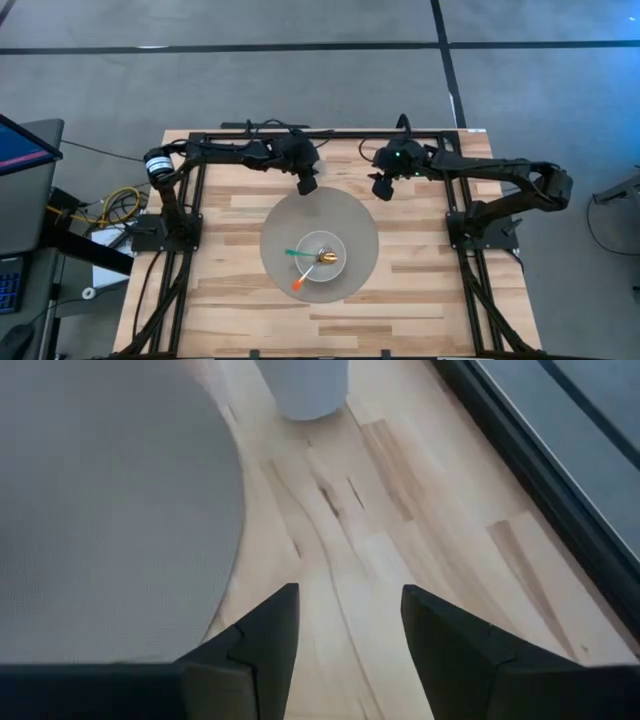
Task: Pick & Place Utensil
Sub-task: Put the gray cup on the gray placemat to the top left of the white bowl
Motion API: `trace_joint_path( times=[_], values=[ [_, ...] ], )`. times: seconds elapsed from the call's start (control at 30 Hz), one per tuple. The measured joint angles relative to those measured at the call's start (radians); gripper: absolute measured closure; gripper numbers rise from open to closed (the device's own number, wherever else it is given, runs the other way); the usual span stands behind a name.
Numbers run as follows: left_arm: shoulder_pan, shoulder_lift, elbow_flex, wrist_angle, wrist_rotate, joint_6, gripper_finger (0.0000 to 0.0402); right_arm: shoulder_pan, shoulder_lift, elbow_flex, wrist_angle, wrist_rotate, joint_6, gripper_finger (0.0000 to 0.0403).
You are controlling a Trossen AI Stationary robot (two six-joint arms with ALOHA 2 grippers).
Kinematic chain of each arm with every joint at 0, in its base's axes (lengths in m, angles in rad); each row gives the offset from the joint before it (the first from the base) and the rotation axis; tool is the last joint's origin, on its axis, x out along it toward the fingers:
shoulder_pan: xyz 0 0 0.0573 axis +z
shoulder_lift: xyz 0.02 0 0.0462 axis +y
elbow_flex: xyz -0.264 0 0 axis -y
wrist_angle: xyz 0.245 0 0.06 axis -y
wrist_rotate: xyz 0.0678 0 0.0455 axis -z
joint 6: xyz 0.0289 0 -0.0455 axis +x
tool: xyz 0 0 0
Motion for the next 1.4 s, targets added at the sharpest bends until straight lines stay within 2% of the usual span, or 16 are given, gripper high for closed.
trace_joint_path(
  times=[0.1,0.27,0.5,0.77,0.9,1.27,1.4],
  values=[
    [0.0,0.004,0.0,0.008,0.001,0.0,0.0311,0.001,0.0,0.0,0.0,0.0,0.0,0.0232],
    [-0.006,-0.022,0.0,0.005,0.001,-0.011,0.0387,0.0,0.0,0.0,-0.001,0.0,0.0,0.0232],
    [-0.121,-0.178,0.002,-0.083,-0.026,-0.039,0.0392,0.001,0.0,0.0,0.0,0.0,-0.001,0.0232],
    [-0.262,-0.316,0.002,-0.476,-0.057,-0.243,0.0386,0.001,0.0,0.0,0.009,0.0,-0.001,0.0232],
    [-0.272,-0.304,0.001,-0.573,-0.06,-0.306,0.0391,0.001,0.0,0.0,0.009,0.0,-0.001,0.0232],
    [-0.272,-0.173,0.001,-0.568,-0.024,-0.3,0.0385,0.001,0.0,0.0,0.009,-0.001,-0.001,0.0232],
    [-0.273,-0.161,0.002,-0.554,-0.043,-0.3,0.0375,0.001,0.0,0.0,0.009,-0.001,0.015,0.0232]
  ],
)
